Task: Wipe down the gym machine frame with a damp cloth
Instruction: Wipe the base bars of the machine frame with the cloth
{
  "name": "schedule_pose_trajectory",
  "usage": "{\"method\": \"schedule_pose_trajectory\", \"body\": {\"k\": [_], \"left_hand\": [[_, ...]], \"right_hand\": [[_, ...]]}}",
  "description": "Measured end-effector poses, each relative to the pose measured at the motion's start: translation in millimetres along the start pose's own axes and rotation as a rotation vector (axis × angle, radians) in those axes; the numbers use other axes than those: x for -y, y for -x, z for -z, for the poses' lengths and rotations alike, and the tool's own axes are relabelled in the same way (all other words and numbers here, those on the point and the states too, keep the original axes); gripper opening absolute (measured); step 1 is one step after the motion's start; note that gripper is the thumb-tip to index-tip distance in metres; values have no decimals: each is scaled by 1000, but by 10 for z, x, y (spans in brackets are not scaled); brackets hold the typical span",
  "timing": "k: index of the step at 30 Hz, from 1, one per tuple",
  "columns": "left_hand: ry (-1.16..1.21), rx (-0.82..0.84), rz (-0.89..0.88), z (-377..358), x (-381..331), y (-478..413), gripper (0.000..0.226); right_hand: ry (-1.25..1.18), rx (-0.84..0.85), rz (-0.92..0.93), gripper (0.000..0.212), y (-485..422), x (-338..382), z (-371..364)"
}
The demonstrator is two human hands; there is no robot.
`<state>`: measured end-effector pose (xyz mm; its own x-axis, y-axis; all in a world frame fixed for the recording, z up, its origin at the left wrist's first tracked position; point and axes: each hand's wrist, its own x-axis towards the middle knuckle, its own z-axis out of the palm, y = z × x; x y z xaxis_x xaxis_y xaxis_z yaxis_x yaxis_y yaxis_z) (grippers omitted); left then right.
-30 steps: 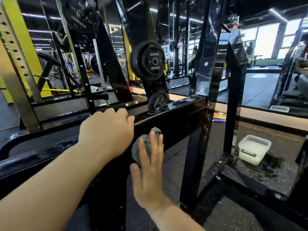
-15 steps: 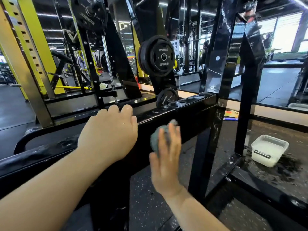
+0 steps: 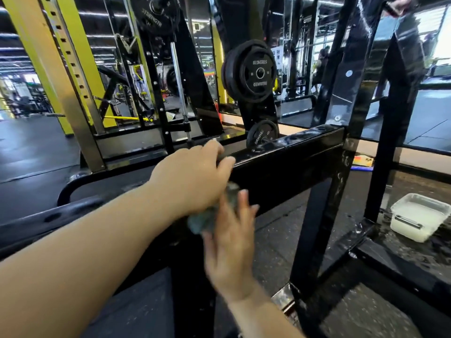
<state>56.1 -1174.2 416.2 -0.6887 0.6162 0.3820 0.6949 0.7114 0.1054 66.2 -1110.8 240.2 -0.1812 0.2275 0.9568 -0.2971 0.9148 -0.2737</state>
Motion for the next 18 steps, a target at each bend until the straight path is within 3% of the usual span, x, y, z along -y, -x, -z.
{"method": "schedule_pose_trajectory", "body": {"k": [3,6,8,10,12,13,15,17,18], "left_hand": [[-139,34,-67,282,165,293,52],[-215,-163,-93,650,611,655,67],[-138,-384,-162,833,951,802,72],[-18,-440,-186,823,1378,889,69],[299,-489,-20,662,1671,943,65],[496,-481,133,575,1698,1014,63],[959,-359,395,383,1676,1122,53],[1122,-318,436,235,1554,1305,36],[1135,-347,434,188,1488,1384,30]], "right_hand": [[27,-112,-220,53,-257,-308,125],[-168,-145,-441,55,-285,22,26],[-179,-104,-290,58,-76,574,-187],[-124,-2,-4,59,206,970,-371],[-47,27,169,58,212,813,-380],[-14,11,148,57,173,636,-324],[-11,-65,-191,55,17,303,-171],[-71,-137,-593,56,-118,310,-105],[-107,-159,-643,58,-135,508,-154]]}}
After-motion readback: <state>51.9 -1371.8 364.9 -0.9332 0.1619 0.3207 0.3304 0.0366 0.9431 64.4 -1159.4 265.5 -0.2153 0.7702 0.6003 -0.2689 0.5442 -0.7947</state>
